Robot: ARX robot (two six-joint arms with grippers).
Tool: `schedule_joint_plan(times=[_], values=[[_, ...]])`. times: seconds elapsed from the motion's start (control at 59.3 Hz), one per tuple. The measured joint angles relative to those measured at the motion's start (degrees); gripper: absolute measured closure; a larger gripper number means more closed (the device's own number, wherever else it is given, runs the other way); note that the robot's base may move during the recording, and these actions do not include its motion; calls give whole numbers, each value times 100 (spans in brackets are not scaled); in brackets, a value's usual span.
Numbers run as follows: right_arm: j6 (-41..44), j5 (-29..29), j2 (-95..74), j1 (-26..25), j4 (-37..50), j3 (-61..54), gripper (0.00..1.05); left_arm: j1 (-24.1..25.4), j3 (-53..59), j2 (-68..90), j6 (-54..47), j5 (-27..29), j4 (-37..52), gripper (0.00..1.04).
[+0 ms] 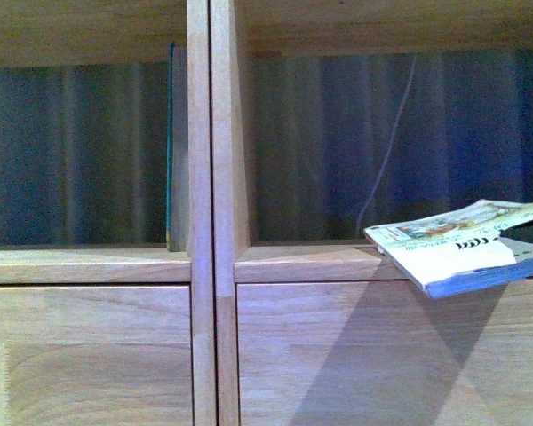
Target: Organize books on shelf
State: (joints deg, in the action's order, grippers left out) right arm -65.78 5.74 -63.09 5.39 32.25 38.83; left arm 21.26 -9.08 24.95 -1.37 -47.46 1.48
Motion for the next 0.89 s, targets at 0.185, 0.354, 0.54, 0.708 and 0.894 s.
schedule_joint_plan(times=[0.185,0.354,0.54,0.708,0.894], values=[[426,404,350,-387,-7,136,97,656,-951,2144,284,-310,1930,7],[743,826,592,-542,302,317,97,647,-2238,4186,623,-26,2868,7],[979,1270,678,-57,1303,385,97,214,-3792,5490,1443,-20,2806,7],[1102,1443,621,664,2520,348,97,-431,-4645,5576,2750,-704,3329,7],[1399,1515,389,1108,2879,332,97,-955,-4771,5560,3998,-1202,4074,7]])
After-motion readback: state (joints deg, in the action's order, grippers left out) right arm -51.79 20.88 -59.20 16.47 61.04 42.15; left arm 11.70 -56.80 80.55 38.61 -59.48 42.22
